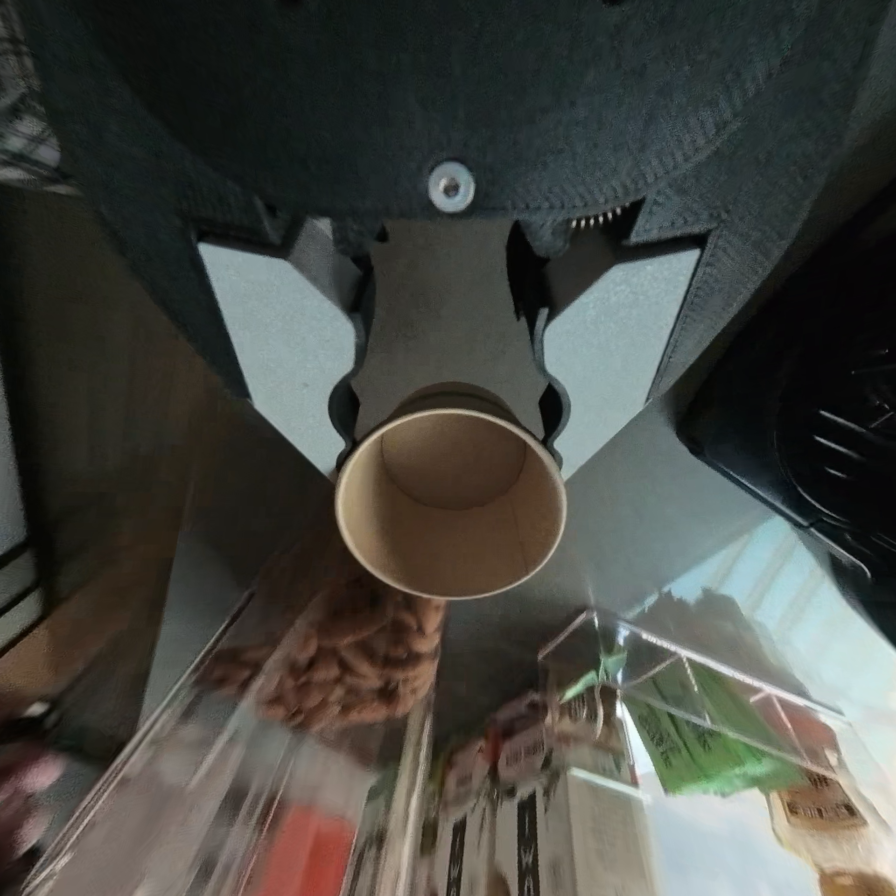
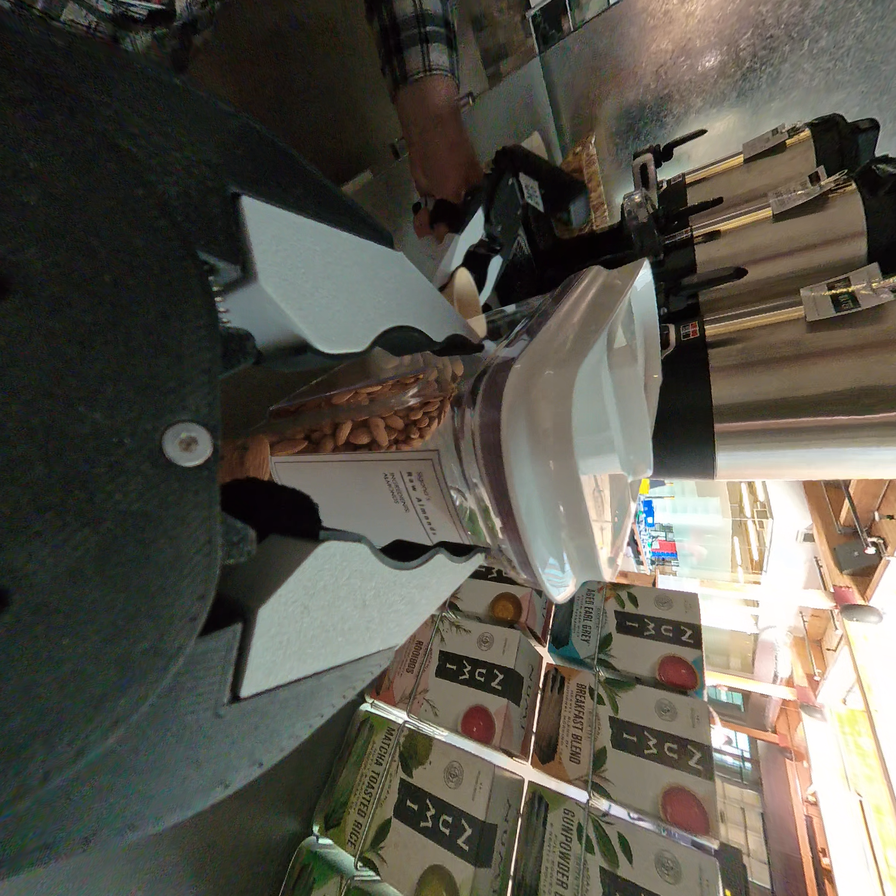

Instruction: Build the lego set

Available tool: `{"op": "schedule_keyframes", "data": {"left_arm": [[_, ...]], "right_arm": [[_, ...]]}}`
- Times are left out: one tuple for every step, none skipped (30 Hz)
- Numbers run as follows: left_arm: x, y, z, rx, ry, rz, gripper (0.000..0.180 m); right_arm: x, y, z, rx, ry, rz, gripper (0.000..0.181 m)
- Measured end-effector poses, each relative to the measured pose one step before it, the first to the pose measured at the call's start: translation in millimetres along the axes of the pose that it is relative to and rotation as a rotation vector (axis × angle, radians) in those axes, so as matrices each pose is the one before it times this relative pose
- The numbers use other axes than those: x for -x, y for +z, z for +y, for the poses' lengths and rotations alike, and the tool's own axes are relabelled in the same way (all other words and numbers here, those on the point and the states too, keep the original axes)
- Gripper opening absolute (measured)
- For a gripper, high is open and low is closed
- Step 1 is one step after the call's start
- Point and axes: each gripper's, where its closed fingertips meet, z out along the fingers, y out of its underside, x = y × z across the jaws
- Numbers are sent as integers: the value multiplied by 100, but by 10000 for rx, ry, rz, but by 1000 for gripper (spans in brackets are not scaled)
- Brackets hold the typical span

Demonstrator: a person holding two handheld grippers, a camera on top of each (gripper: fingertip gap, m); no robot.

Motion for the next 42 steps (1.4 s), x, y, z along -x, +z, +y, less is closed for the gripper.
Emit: {"op": "schedule_keyframes", "data": {"left_arm": [[145, 348, 278, 83, 22, -75, 74], [-171, 387, 313, 214, -74, 96, 74], [-29, 478, 641, 463, 88, -21, 74], [1, 459, 564, 357, 229, -45, 74], [90, 398, 449, 229, 152, -71, 75], [10, 391, 605, 311, 86, -18, 75], [-6, 349, 547, 244, 64, -15, 75], [-61, 284, 495, 225, 37, 8, 76], [-82, 95, 198, 171, 143, -28, 76], [112, 28, 110, 110, 136, -143, 76], [51, 124, 476, 337, 118, -84, 75], [-256, 176, 538, 323, 99, 129, 74], [-150, 2, -14, -24, 33, 46, 76], [-74, -52, 18, -11, -98, 76, 78], [7, -99, 28, -29, -106, 52, 78], [31, -135, 24, -41, -84, 31, 82], [41, -158, -32, -89, -71, 10, 87], [-113, -256, -75, -157, -68, 72, 91], [-222, -323, -133, -202, -84, 147, 94], [-180, -263, -132, -203, -87, 121, 95], [8, -413, -51, -137, -100, 18, 97], [64, -418, -178, -187, -80, -11, 99], [17, -550, -425, -299, -90, 33, 100], [120, -589, -550, -278, -105, 1, 99], [279, -654, -726, -268, -24, -110, 99], [193, -713, -985, -306, 43, -91, 99], [98, -742, -1305, -368, 82, -58, 98], [-75, -711, -1557, -424, 128, 23, 98], [-174, -577, -1676, -389, 160, 75, 97], [-179, -441, -1712, -342, 197, 71, 97], [-88, -276, -1700, -297, 220, 23, 97], [-58, -117, -1625, -272, 219, 32, 97], [-77, 66, -1588, -259, 169, 105, 98], [-109, 189, -1517, -276, 100, 163, 99], [0, 332, -1302, -251, 72, 136, 99], [83, 524, -921, -131, 67, 130, 100], [107, 630, -451, 12, 42, 149, 101], [36, 674, -135, 56, -37, 233, 103], [7, 800, -72, 4, -171, 300, 105], [-161, 647, 22, -55, -199, 361, 105], [-54, 584, 149, -33, -238, 262, 106], [-100, 526, 181, -28, -178, 203, 106]], "right_arm": [[57, -119, -176, 28, -56, 111, 76], [61, -94, -127, 57, -41, 104, 76], [55, -119, -129, 57, -40, 104, 77], [83, -190, -272, -3, -36, 70, 77], [92, -359, -663, -97, 10, 82, 74], [-117, -333, -623, -42, 44, 186, 73], [-54, -223, -470, 80, -73, 152, 72], [129, -292, -803, -57, -173, 104, 66], [55, -238, -825, -10, -164, 139, 60], [-14, -149, -702, 105, -149, 148, 61], [20, -130, -768, 74, -136, 119, 61], [81, -138, -896, -23, -152, 73, 59], [215, -46, -870, -20, -195, 9, 57], [228, 79, -635, 110, -150, -24, 55], [188, 182, -496, 187, -103, -10, 54], [230, 227, -539, 123, -150, -16, 52], [304, 228, -397, 145, -168, -88, 47], [285, 342, -252, 215, -100, -114, 42], [270, 378, -302, 147, -80, -132, 37], [397, 363, -366, 73, -158, -205, 28], [292, 395, -216, 142, -171, -146, 18], [111, 390, -87, 223, -160, -48, 13], [69, 377, -79, 212, -149, -41, 9], [102, 301, -46, 192, -99, -104, 2], [85, 285, 6, 220, -88, -104, 0], [-61, 254, 45, 228, -80, -13, 0], [-27, 247, 49, 214, -82, -32, 0], [-22, 256, 143, 259, -53, -61, 0], [-113, 298, 322, 342, -30, -26, 0], [-62, 339, 398, 371, -56, -52, 0], [82, 331, 287, 275, -68, -137, 0], [53, 316, 206, 209, -2, -119, 0], [143, 356, 274, 266, -26, -113, 0], [85, 360, 357, 303, -86, -55, 0], [91, 339, 347, 280, -78, -49, 0], [-9, 350, 338, 242, 13, -39, 0], [-66, 340, 314, 200, 17, -26, 0], [-2, 316, 323, 190, 3, -83, 0], [-37, 237, 163, 64, 70, -90, 0], [-126, 175, 17, -1, 119, -73, 0], [16, -178, -6, 42, 59, -86, 0], [-163, -106, 47, 127, -12, 48, 0]]}}
